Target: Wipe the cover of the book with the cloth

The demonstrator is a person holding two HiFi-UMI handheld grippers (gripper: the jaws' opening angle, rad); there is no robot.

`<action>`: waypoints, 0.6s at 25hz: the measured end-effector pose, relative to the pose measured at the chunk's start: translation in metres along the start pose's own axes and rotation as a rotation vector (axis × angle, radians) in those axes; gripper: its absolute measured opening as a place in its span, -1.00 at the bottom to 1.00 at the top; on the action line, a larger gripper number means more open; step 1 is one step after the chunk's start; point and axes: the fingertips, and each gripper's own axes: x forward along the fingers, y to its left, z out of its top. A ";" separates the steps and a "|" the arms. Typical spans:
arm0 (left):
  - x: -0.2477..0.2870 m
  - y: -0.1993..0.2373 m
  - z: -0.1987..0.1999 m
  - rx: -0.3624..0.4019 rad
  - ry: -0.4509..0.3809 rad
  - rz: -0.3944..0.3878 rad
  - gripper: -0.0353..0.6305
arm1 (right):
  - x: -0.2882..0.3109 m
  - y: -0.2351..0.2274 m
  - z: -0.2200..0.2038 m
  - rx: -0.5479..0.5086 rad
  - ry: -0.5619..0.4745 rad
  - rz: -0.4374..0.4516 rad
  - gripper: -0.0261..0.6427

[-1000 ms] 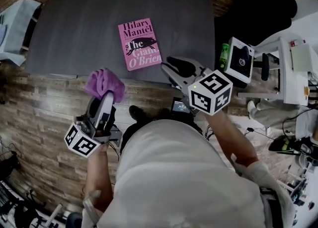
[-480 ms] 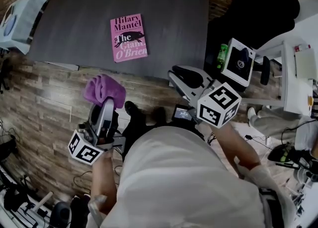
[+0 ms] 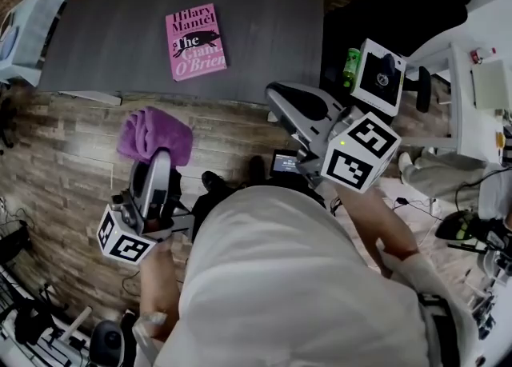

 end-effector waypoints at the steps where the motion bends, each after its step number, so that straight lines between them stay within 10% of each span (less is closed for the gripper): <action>1: -0.002 -0.001 0.002 0.002 0.007 -0.005 -0.63 | 0.001 0.004 0.001 0.009 -0.006 0.003 -0.86; 15: -0.037 0.019 0.021 -0.039 0.076 -0.035 -0.63 | 0.026 0.031 -0.003 -0.002 0.001 -0.066 -0.89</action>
